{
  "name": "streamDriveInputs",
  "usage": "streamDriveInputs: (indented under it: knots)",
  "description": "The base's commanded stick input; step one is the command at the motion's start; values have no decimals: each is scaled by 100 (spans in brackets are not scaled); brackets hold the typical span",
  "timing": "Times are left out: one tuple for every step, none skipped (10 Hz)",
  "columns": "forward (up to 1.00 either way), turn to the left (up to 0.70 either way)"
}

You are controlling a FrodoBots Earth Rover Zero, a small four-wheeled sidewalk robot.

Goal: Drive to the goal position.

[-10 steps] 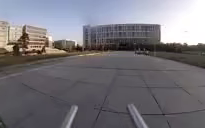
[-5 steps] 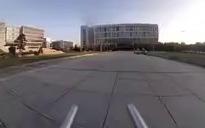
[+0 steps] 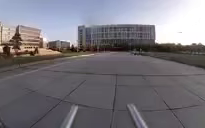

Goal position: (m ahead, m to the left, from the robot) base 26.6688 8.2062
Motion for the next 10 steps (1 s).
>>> streamDriveInputs:
  knots:
    - [70,-14]
    - [70,-14]
    - [70,-14]
    - [70,-14]
    - [70,-14]
    - [70,-14]
    - [70,-14]
    - [70,-14]
    - [70,-14]
    - [70,-14]
